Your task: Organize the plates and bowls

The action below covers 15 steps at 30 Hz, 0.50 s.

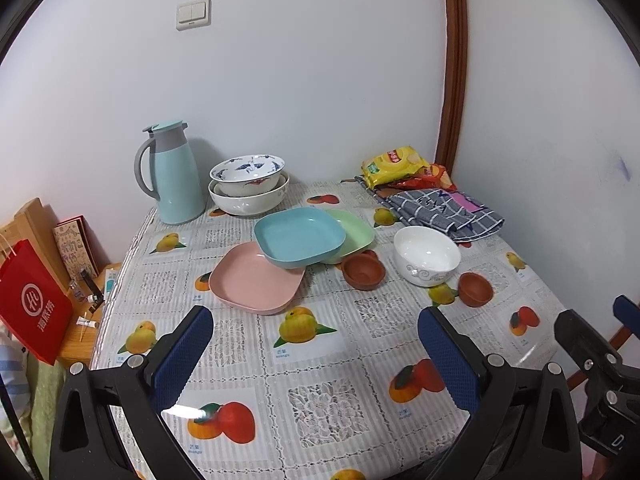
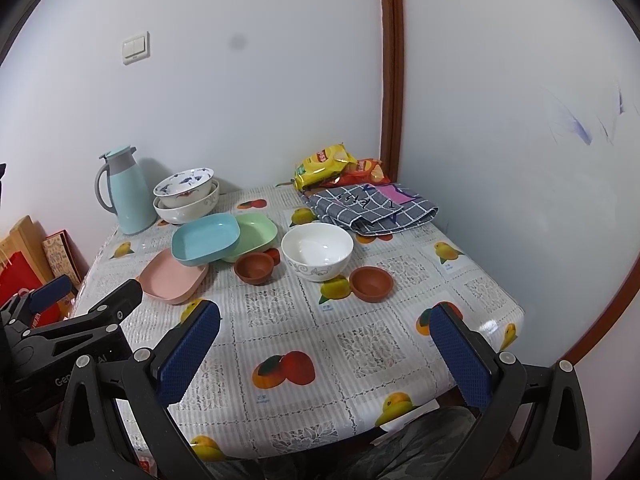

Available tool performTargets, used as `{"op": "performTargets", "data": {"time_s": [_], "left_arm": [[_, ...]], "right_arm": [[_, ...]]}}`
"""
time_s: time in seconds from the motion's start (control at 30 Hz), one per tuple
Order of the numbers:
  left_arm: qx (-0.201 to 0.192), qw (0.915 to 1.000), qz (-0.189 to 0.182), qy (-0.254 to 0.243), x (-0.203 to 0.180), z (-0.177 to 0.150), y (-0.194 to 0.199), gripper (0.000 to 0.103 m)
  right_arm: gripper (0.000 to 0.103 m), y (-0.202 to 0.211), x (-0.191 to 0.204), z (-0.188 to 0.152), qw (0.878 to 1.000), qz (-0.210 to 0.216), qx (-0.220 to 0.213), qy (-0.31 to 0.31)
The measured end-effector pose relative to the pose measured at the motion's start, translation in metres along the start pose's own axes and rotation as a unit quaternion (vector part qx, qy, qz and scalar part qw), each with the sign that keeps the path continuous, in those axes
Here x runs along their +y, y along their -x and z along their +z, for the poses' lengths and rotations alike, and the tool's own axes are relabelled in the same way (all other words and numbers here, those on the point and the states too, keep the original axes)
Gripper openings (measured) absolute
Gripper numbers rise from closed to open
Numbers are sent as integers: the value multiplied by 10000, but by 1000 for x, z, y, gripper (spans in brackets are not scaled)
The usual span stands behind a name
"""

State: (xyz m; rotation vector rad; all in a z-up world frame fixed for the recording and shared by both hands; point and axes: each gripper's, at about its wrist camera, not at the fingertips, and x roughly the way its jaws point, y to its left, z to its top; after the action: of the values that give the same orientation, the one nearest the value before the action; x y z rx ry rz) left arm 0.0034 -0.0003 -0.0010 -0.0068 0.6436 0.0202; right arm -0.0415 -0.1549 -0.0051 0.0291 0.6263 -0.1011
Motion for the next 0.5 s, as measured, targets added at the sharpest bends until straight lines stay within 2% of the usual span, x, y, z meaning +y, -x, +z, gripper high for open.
{"op": "performTargets", "data": {"time_s": [0.27,0.5], "left_arm": [[118,9998,94,-101,-1,7,-19,103],[341,9991,-180,151,7,15,-36,103]], "right_arm": [[103,-23,0,5,9998,62,173,-64],[103,-42,3,13,9995,-75,310,-21]]}}
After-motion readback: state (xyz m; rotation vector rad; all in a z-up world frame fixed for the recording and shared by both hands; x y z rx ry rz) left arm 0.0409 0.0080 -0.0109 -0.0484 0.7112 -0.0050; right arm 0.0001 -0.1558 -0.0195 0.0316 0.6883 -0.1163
